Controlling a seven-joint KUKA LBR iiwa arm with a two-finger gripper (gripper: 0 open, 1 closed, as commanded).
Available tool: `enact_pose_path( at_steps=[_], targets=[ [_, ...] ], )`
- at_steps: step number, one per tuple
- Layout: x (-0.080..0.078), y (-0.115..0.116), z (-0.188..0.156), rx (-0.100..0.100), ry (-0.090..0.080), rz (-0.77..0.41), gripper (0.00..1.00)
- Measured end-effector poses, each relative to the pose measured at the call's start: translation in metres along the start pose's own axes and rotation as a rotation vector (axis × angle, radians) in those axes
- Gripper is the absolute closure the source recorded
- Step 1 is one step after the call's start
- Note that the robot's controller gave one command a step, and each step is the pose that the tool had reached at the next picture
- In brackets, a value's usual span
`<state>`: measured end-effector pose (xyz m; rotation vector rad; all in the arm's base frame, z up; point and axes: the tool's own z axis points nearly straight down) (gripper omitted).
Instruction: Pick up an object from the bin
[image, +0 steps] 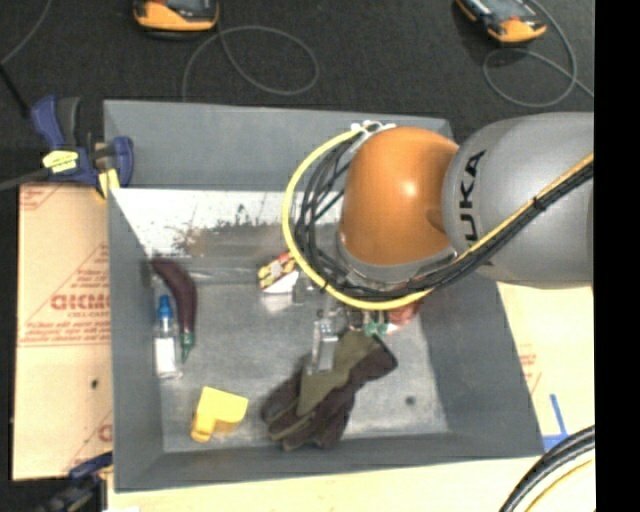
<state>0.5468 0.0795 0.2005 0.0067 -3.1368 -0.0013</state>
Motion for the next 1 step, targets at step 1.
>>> enact_pose_path(
  at_steps=[1],
  targets=[
    [-0.0011, -0.0004, -0.0045, -0.001, -0.007, 0.002, 0.0]
  ],
)
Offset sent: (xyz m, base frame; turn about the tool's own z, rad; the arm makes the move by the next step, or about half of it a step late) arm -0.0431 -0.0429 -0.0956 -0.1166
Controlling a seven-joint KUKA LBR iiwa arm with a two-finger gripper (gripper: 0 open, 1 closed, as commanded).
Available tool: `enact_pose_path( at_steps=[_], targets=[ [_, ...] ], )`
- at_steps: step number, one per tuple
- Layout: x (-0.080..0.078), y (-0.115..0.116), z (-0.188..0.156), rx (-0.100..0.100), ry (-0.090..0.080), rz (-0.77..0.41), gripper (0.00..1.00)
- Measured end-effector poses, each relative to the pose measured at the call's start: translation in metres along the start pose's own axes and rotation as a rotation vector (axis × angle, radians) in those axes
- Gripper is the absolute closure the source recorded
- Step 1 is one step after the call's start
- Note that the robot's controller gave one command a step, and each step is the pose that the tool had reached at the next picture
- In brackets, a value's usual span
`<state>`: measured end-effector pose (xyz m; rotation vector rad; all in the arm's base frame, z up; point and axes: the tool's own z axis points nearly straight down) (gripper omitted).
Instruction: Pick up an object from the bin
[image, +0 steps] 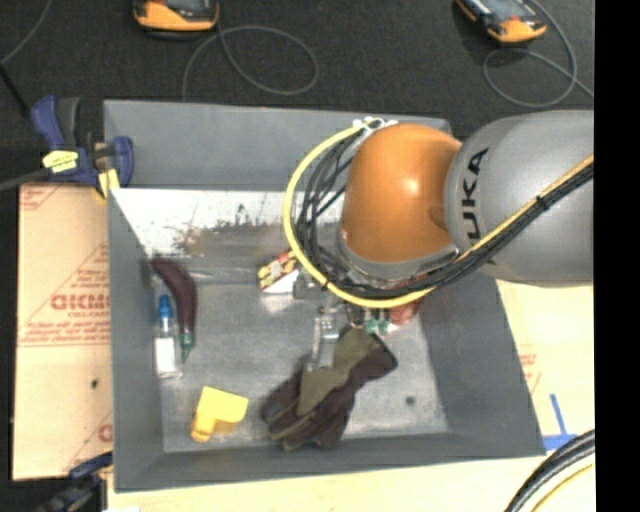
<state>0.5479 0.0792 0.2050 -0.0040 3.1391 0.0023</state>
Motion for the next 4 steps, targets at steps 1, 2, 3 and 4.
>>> enact_pose_path(
  at_steps=[1, 2, 3, 4],
  targets=[
    [0.017, -0.018, 0.04, 0.0, -0.005, -0.051, 0.0],
    [0.03, -0.018, 0.1, 0.001, -0.005, -0.087, 0.0],
    [0.055, -0.017, 0.133, 0.0, -0.009, -0.129, 0.0],
    [0.056, -0.016, 0.135, 0.0, -0.012, -0.131, 0.0]
  ],
)
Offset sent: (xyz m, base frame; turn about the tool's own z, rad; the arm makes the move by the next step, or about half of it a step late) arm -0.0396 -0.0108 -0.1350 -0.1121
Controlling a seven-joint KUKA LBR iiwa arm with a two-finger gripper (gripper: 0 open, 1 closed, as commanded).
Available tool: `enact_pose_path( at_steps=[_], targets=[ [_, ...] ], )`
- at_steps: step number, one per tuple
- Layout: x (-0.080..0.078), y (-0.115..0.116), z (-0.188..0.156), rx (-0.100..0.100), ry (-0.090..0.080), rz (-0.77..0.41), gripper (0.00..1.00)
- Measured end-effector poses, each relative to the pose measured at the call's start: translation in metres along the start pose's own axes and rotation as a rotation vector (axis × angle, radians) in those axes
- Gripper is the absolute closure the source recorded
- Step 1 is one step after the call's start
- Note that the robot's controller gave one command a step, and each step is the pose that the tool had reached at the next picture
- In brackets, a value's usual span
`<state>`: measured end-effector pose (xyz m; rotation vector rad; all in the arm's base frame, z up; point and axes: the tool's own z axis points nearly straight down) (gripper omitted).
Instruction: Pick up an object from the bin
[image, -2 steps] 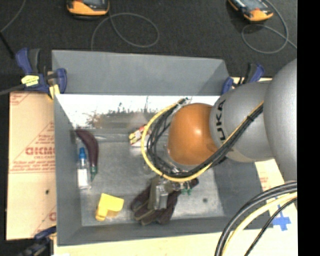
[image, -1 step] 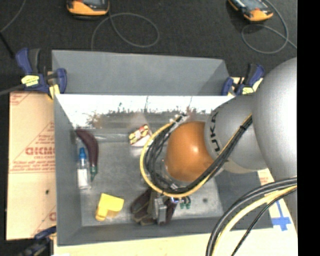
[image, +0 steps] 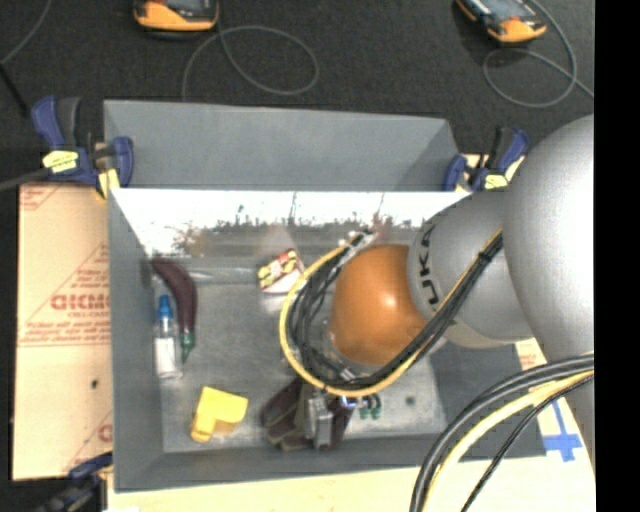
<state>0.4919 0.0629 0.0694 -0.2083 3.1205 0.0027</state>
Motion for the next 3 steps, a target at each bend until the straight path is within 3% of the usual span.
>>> enact_pose_path(
  at_steps=[1, 2, 3],
  targets=[
    [0.018, -0.02, -0.002, -0.001, -0.002, -0.038, 1.0],
    [0.018, -0.02, -0.002, -0.001, -0.002, -0.037, 1.0],
    [0.009, -0.022, -0.13, 0.0, -0.004, -0.01, 1.0]
  ],
)
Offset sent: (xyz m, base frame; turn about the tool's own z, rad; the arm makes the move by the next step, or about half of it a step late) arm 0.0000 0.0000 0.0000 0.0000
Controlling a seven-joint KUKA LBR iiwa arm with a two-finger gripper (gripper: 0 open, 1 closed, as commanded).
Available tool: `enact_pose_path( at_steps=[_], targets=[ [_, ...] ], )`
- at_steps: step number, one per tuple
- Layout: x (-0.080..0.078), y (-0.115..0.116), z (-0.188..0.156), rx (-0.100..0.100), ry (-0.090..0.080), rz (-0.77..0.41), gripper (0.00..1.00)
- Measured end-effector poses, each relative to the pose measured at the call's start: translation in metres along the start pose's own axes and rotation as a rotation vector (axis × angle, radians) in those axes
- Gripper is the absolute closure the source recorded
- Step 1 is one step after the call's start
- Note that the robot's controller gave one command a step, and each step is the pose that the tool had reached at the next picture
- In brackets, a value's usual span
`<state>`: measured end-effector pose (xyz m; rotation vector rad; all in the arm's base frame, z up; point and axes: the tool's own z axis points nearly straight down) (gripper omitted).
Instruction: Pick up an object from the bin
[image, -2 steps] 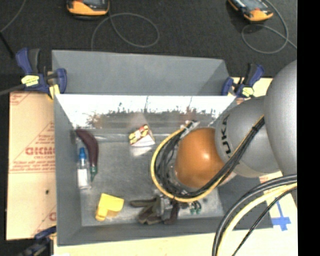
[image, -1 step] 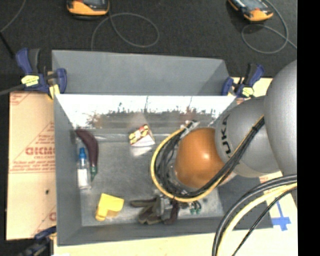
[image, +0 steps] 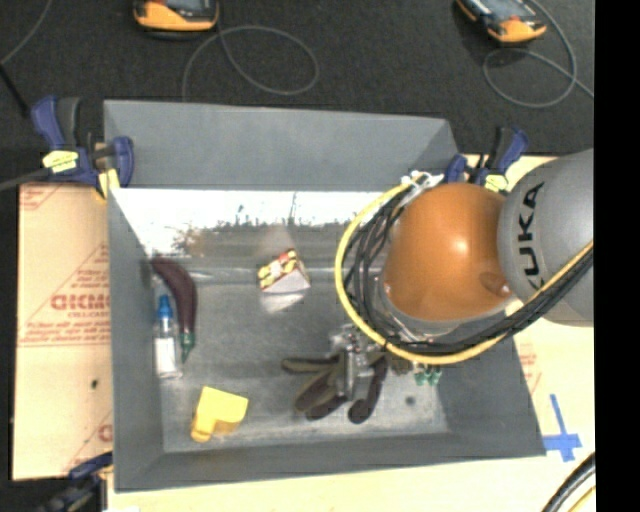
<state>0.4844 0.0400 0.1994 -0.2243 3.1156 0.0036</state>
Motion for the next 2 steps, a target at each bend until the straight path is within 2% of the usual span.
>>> enact_pose_path(
  at_steps=[1, 2],
  targets=[
    [0.0, 0.0, 0.0, 0.0, 0.0, 0.001, 1.0],
    [0.003, 0.002, -0.038, 0.0, 0.008, 0.006, 1.0]
  ],
)
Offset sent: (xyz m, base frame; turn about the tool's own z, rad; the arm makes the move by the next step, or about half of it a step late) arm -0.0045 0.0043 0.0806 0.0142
